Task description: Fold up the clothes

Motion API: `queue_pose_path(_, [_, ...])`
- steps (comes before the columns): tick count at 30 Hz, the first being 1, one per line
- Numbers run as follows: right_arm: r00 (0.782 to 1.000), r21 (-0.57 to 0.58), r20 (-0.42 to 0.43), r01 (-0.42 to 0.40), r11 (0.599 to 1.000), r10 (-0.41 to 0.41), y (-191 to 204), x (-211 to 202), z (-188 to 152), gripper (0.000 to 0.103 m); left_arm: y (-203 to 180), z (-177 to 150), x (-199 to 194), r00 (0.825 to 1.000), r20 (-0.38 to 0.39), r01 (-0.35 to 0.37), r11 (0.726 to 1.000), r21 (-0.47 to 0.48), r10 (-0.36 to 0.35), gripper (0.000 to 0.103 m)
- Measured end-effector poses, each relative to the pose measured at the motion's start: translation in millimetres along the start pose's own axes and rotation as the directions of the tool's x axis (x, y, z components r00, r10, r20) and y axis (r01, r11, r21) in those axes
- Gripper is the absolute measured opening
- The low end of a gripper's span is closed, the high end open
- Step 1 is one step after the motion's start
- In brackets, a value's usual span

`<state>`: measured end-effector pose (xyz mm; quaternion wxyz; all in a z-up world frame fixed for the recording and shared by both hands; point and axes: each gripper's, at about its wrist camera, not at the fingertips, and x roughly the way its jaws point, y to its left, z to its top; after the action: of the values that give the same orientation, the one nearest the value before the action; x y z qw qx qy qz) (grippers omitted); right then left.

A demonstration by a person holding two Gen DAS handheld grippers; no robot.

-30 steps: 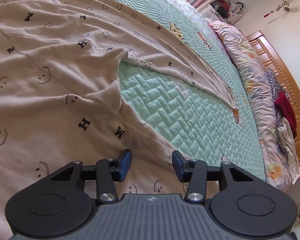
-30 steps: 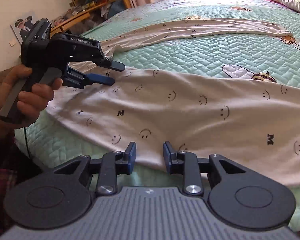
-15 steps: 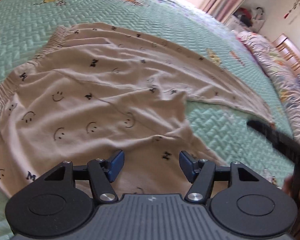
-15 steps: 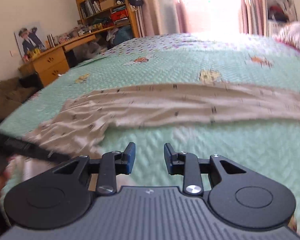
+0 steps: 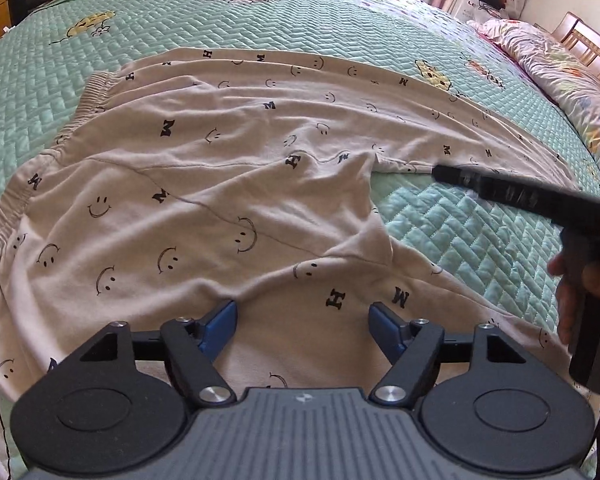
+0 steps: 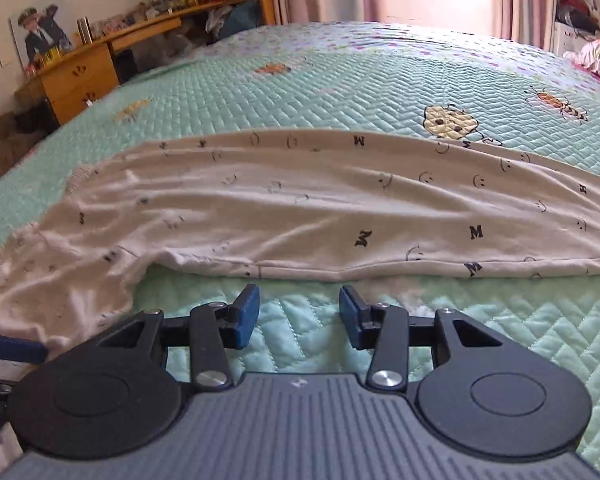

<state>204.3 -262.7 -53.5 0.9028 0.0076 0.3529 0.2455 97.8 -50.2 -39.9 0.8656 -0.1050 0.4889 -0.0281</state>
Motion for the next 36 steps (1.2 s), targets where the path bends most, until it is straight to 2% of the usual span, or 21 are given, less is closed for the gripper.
queue_pose_path(4, [0.994, -0.016, 0.107, 0.016, 1.0, -0.014, 5, 5, 20, 0.047, -6, -1, 1, 1.0, -0.003, -0.024, 1.0, 0.016, 0.024, 0.076])
queue_pose_path(6, [0.998, 0.027, 0.053, 0.026, 0.999, -0.027, -3, 24, 22, 0.047, -6, 0, 2, 1.0, -0.006, -0.029, 0.999, 0.016, 0.029, 0.077])
queue_pose_path(7, [0.999, 0.052, -0.008, 0.052, 0.997, -0.052, -8, 35, 18, 0.047, -6, 1, 2, 1.0, -0.009, -0.028, 0.999, 0.015, 0.028, 0.077])
queue_pose_path(8, [0.998, 0.052, -0.021, 0.059, 0.997, -0.058, -11, 37, 12, 0.047, -5, 1, 2, 1.0, -0.009, -0.027, 1.0, 0.013, 0.027, 0.077])
queue_pose_path(12, [0.998, 0.043, -0.023, 0.054, 0.998, -0.053, -14, 24, -3, 0.047, -6, 1, 3, 1.0, -0.012, -0.024, 1.0, 0.015, 0.024, 0.08])
queue_pose_path(16, [0.999, 0.09, 0.039, 0.028, 0.996, -0.032, -15, 14, 13, 0.047, -11, 1, 5, 0.999, -0.014, -0.041, 0.999, 0.021, 0.041, 0.082])
queue_pose_path(19, [0.993, 0.07, 0.078, 0.084, 0.994, -0.09, -16, 23, 23, 0.055, -11, 2, 5, 0.999, -0.017, -0.043, 0.999, 0.016, 0.043, 0.082])
queue_pose_path(24, [0.994, 0.017, -0.005, 0.107, 0.994, -0.107, -25, 36, -1, 0.057, -7, 3, 3, 1.0, -0.02, -0.022, 1.0, 0.012, 0.022, 0.082])
queue_pose_path(25, [0.995, 0.016, -0.013, 0.104, 0.994, -0.104, -25, 30, -4, 0.057, -5, 5, -1, 1.0, -0.021, 0.007, 1.0, -0.002, -0.007, 0.082])
queue_pose_path(27, [0.996, 0.054, -0.029, 0.089, 0.995, -0.087, -28, 22, -7, 0.057, 1, 9, -10, 0.997, -0.018, 0.068, 0.997, -0.031, -0.069, 0.074])
queue_pose_path(28, [0.997, 0.082, -0.027, 0.076, 0.994, -0.074, -31, 18, -6, 0.057, 4, 13, -18, 0.994, -0.003, 0.113, 0.992, -0.046, -0.114, 0.07])
queue_pose_path(30, [0.999, 0.14, -0.005, 0.043, 0.989, -0.043, -37, 10, -4, 0.057, 8, 25, -39, 0.984, 0.063, 0.169, 0.984, -0.058, -0.166, 0.07])
queue_pose_path(33, [0.996, 0.149, 0.091, 0.009, 0.989, -0.023, -36, 0, 6, 0.057, 11, 53, -60, 0.976, 0.163, 0.154, 0.987, -0.048, -0.144, 0.07])
queue_pose_path(36, [0.989, 0.118, 0.147, -0.014, 0.993, -0.003, -31, 5, 13, 0.057, 13, 96, -48, 0.977, 0.184, 0.116, 0.992, -0.056, -0.104, 0.072])
